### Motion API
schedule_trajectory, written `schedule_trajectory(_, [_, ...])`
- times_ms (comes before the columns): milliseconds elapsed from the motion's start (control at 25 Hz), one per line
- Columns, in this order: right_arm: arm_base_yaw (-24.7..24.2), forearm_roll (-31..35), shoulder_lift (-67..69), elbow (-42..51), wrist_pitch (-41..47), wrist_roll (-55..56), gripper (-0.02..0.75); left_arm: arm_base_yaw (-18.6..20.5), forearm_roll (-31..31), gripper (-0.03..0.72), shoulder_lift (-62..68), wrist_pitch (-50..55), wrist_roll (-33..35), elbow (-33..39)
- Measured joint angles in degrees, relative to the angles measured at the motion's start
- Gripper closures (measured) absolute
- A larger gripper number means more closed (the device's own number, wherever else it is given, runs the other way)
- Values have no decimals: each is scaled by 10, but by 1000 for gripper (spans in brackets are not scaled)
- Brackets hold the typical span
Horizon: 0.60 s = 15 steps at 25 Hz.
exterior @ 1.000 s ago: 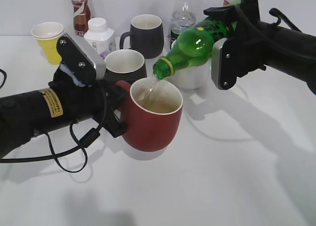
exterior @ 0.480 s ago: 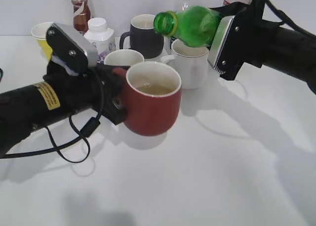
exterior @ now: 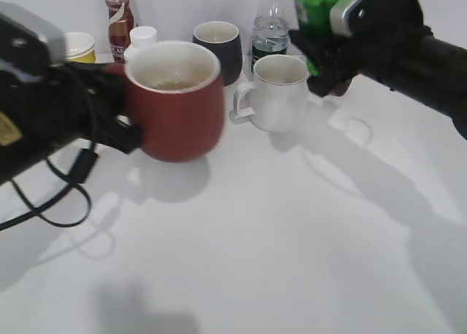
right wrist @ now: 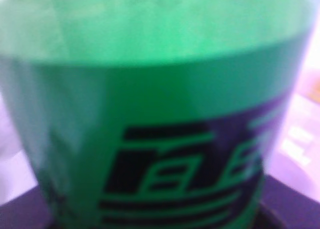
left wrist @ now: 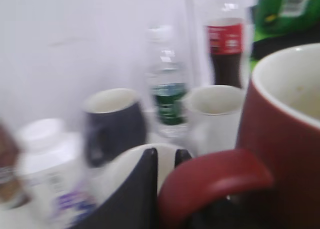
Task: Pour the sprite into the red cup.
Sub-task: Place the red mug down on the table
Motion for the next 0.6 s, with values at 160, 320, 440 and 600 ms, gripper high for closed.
schedule_trajectory(160, [0, 78, 0, -9, 0, 30, 309, 0, -107, 613, -43, 0, 64, 23])
schedule_trajectory(320, [0, 159, 0, -9, 0, 35, 309, 4, -203, 613, -60, 0, 141, 27])
schedule_trajectory(440, [0, 217, 0, -9, 0, 36, 309, 24, -228, 613, -60, 3, 160, 28])
schedule_trajectory(600, [0, 297, 0, -9, 17, 37, 309, 65, -251, 613, -60, 4, 164, 28])
